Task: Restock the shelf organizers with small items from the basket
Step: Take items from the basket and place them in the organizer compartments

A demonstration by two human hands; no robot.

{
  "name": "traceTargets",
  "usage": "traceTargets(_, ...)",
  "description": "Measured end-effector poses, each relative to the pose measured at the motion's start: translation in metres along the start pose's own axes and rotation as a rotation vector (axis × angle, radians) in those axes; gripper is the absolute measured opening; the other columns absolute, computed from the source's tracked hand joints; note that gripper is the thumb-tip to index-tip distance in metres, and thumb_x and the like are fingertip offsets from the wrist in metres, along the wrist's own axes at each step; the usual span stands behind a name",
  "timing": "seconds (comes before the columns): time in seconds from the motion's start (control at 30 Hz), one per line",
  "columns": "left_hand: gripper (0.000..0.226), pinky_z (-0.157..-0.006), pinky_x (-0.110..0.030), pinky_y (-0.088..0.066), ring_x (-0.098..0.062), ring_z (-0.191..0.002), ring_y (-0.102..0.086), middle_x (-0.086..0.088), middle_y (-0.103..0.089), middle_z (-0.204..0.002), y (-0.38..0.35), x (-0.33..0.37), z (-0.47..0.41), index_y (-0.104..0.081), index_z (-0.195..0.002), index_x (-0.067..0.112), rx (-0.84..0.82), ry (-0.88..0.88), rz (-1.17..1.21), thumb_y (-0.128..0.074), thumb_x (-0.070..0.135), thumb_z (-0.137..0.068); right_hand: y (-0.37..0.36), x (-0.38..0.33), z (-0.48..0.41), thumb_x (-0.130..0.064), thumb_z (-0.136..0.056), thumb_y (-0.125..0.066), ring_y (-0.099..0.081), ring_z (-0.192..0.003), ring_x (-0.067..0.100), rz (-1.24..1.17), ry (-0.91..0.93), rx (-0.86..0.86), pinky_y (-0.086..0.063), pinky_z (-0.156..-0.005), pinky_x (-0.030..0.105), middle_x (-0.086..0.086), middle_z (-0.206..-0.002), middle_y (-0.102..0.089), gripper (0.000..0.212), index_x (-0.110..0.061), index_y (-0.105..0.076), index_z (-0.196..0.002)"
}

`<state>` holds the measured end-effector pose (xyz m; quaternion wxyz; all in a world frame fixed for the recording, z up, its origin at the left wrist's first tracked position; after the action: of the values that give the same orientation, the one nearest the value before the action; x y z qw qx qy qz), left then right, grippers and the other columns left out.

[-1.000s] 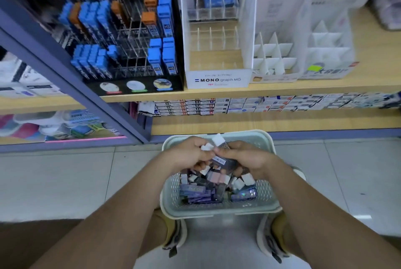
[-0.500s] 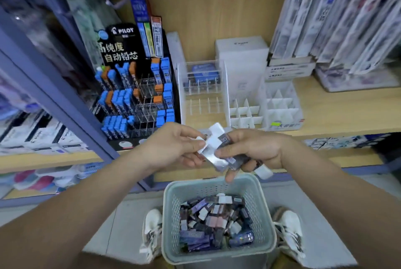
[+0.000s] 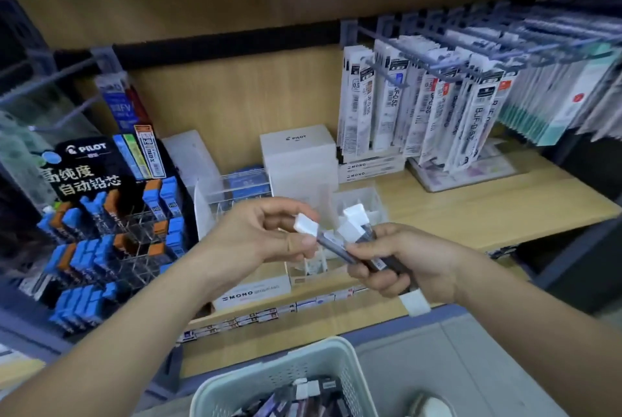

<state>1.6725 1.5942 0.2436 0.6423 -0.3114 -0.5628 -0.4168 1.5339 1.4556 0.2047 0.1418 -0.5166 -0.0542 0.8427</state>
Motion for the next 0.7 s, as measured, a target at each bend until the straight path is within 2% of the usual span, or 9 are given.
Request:
traceTargets(0.07, 0.025, -0.064, -0.024, -0.057, -0.02, -0.068, -0.069, -0.012, -0.07, -0.077, -0.003, 0.002, -0.013, -0.072, -0.086, 0.007, 0.074, -0.034, -0.072, -0.075, 0.015, -0.063, 0.013, -0.003, -0.001, -0.025, -0.088, -0.064, -0.025, -0.044, 0.007, 0.014, 0.018, 0.134, -0.012, -0.039, 0.017, -0.001, -0.061, -0.043, 0.014, -0.016, -0.064, -0.077)
traceTargets(0.13, 0.02, -0.063, -0.023, -0.058, -0.019, -0.064, -0.066, -0.016, -0.07, -0.072, -0.005, 0.003, -0.028, -0.074, -0.081, 0.007, 0.137, -0.063, -0.164, -0.075, 0.021, -0.067, 0.033, -0.004, -0.004, -0.025, -0.092, -0.064, -0.025, -0.042, 0.009, 0.141, 0.072, 0.396, -0.017, -0.038, 0.018, -0.003, -0.058, -0.04, 0.019, -0.016, -0.056, -0.077)
traceTargets(0.2, 0.006, -0.062, -0.024, -0.057, -0.018, -0.06, -0.064, -0.015, -0.07, -0.068, -0.005, 0.003, -0.044, -0.074, -0.078, 0.01, 0.169, -0.084, -0.228, -0.073, 0.016, -0.078, 0.057, -0.002, -0.008, -0.023, -0.091, -0.066, -0.027, -0.042, 0.011, 0.249, 0.138, 0.673, -0.022, -0.039, 0.02, -0.001, -0.058, -0.037, 0.029, -0.017, -0.045, -0.072)
traceTargets(0.27, 0.01, -0.064, -0.025, -0.058, -0.017, -0.061, -0.065, -0.012, -0.071, -0.068, -0.006, -0.001, -0.056, -0.074, -0.081, 0.012, 0.174, -0.091, -0.272, -0.066, 0.011, -0.086, 0.077, 0.005, -0.014, -0.023, -0.089, -0.068, -0.031, -0.045, 0.014, 0.325, 0.143, 0.86, -0.027, -0.045, 0.024, 0.0, -0.057, -0.038, 0.031, -0.015, -0.044, -0.071)
traceTargets(0.37, 0.012, -0.066, -0.024, -0.058, -0.015, -0.063, -0.067, -0.013, -0.072, -0.072, -0.009, -0.009, -0.068, -0.072, -0.093, 0.005, 0.139, -0.076, -0.32, -0.06, 0.007, -0.092, 0.088, 0.021, -0.027, -0.027, -0.088, -0.066, -0.037, -0.054, 0.018, 0.493, 0.051, 0.897, -0.03, -0.051, 0.027, 0.001, -0.062, -0.044, 0.028, -0.011, -0.049, -0.074)
traceTargets(0.47, 0.011, -0.062, -0.027, -0.058, -0.021, -0.065, -0.067, -0.019, -0.071, -0.077, -0.005, -0.012, -0.077, -0.068, -0.098, -0.001, 0.17, -0.085, -0.278, -0.064, 0.004, -0.088, 0.09, 0.03, -0.035, -0.025, -0.089, -0.06, -0.039, -0.056, 0.019, 0.602, 0.009, 0.922, -0.031, -0.05, 0.026, 0.004, -0.065, -0.048, 0.022, -0.006, -0.055, -0.078)
traceTargets(0.57, 0.003, -0.067, -0.033, -0.057, -0.023, -0.067, -0.066, -0.016, -0.072, -0.075, -0.003, -0.008, -0.085, -0.07, -0.086, 0.008, 0.237, -0.117, -0.267, -0.071, 0.007, -0.083, 0.094, 0.029, -0.034, -0.017, -0.089, -0.058, -0.037, -0.05, 0.017, 0.607, 0.007, 0.954, -0.029, -0.046, 0.024, 0.001, -0.058, -0.045, 0.027, -0.015, -0.047, -0.064)
traceTargets(0.63, 0.004, -0.067, -0.027, -0.053, -0.013, -0.066, -0.063, -0.006, -0.072, -0.073, -0.006, -0.004, -0.095, -0.073, -0.079, 0.017, 0.252, -0.174, -0.355, -0.075, 0.014, -0.08, 0.098, 0.03, -0.03, -0.017, -0.088, -0.059, -0.037, -0.051, 0.017, 0.629, -0.015, 0.956, -0.029, -0.046, 0.025, 0.001, -0.059, -0.045, 0.029, -0.017, -0.045, -0.063)
traceTargets(0.7, 0.004, -0.063, -0.016, -0.046, -0.002, -0.064, -0.059, 0.006, -0.071, -0.074, -0.016, 0.002, -0.11, -0.075, -0.081, 0.021, 0.261, -0.231, -0.47, -0.078, 0.021, -0.078, 0.102, 0.031, -0.026, -0.018, -0.088, -0.06, -0.039, -0.051, 0.018, 0.633, -0.031, 0.948, -0.03, -0.046, 0.025, 0.002, -0.06, -0.047, 0.027, -0.017, -0.047, -0.064)
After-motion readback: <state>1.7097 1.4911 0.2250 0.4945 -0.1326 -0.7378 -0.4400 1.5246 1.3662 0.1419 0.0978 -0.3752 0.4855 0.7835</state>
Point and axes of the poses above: each hand's wrist, its own z-axis away from the middle knuckle, its own y-axis out of the back of the hand, x = y × z, the point moved 3 cm from there along -z, towards the middle knuckle
